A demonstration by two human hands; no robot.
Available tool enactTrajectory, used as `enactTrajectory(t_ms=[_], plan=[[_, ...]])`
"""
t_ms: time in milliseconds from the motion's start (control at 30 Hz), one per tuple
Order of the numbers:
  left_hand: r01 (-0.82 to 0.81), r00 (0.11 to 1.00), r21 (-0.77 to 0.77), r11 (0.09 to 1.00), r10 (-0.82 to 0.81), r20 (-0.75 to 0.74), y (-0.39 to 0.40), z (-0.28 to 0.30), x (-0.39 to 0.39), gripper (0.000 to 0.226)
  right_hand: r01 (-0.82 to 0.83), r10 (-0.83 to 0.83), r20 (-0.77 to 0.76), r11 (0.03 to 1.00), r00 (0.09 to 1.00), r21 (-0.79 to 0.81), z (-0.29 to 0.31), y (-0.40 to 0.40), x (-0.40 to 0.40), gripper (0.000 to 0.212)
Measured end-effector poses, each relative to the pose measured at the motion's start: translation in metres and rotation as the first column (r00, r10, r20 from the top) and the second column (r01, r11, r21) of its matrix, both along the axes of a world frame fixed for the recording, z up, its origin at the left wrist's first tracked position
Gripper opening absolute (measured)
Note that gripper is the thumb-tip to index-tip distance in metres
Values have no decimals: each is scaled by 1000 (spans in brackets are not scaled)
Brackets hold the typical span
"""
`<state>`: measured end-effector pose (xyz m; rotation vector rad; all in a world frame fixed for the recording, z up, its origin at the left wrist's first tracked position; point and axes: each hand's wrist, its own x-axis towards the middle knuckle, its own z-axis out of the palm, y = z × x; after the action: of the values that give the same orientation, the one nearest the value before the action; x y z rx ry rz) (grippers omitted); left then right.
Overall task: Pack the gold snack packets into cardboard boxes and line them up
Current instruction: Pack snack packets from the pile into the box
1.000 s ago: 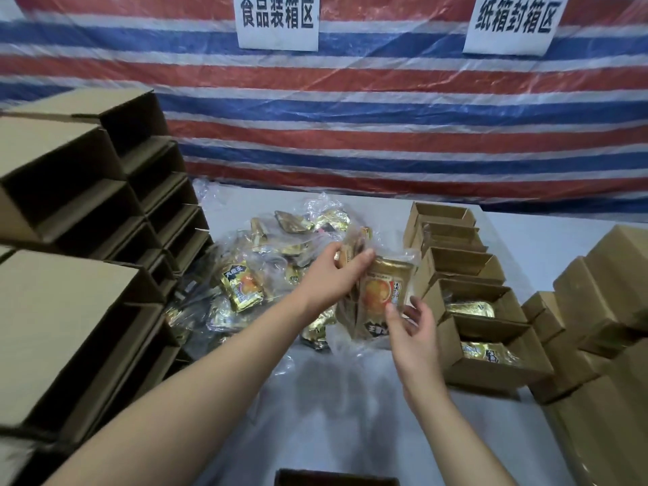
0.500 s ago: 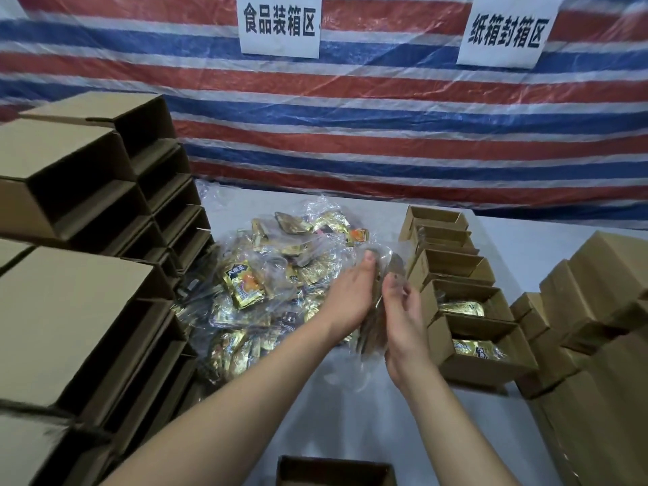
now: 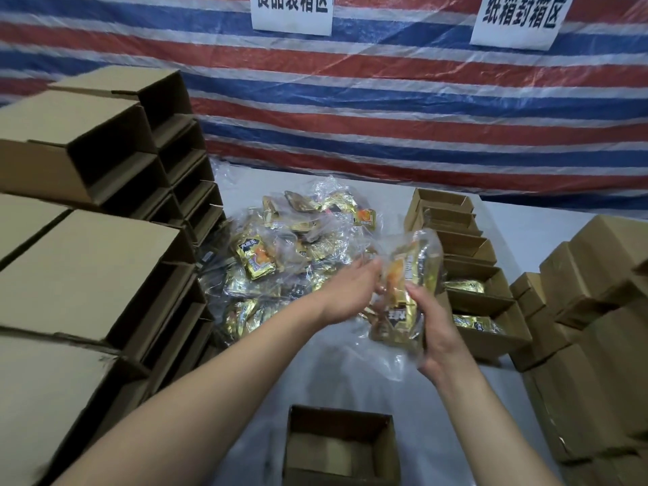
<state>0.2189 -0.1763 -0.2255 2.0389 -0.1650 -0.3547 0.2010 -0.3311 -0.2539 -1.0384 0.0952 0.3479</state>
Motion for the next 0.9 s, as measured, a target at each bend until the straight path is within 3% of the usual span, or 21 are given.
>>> enactTrajectory(t_ms=[100, 167, 233, 367, 500, 600, 667, 800, 833, 900], plan=[[-173, 978, 42, 984, 176, -114, 36, -45, -30, 50, 63, -54, 65, 988, 996, -141, -6, -16, -12, 50], [-168, 954, 140, 976, 197, -228, 54, -87, -57, 50, 43, 0, 145, 956, 989, -291, -14, -22, -22, 44], [-124, 923, 157, 980, 172, -346, 63, -127, -84, 53, -53, 138, 159, 894, 978, -446, -28, -24, -34, 58], [-113, 898, 198, 974, 186, -399, 67, -175, -125, 52, -329, 439, 20, 701, 898, -633, -64, -18, -62, 73], [-194, 916, 61, 979, 203, -346, 60, -189, -136, 32, -495, 653, -103, 452, 751, -742, -105, -7, -79, 55], [-261, 911, -44, 964, 231, -343, 57, -194, -141, 30, -615, 759, -236, 260, 607, -744, -126, -1, -86, 41], [-301, 904, -105, 948, 249, -347, 56, -195, -143, 34, -696, 778, -295, 241, 555, -677, -132, 3, -85, 20], [-334, 900, -187, 924, 254, -353, 56, -196, -142, 37, -786, 779, -416, 154, 469, -598, -130, 9, -72, 15], [-342, 896, -190, 920, 258, -361, 58, -197, -142, 37, -783, 785, -440, 89, 436, -616, -131, 7, -69, 12], [-302, 901, -168, 938, 224, -371, 61, -201, -143, 37, -713, 794, -504, -133, 339, -688, -136, -1, -68, 13]])
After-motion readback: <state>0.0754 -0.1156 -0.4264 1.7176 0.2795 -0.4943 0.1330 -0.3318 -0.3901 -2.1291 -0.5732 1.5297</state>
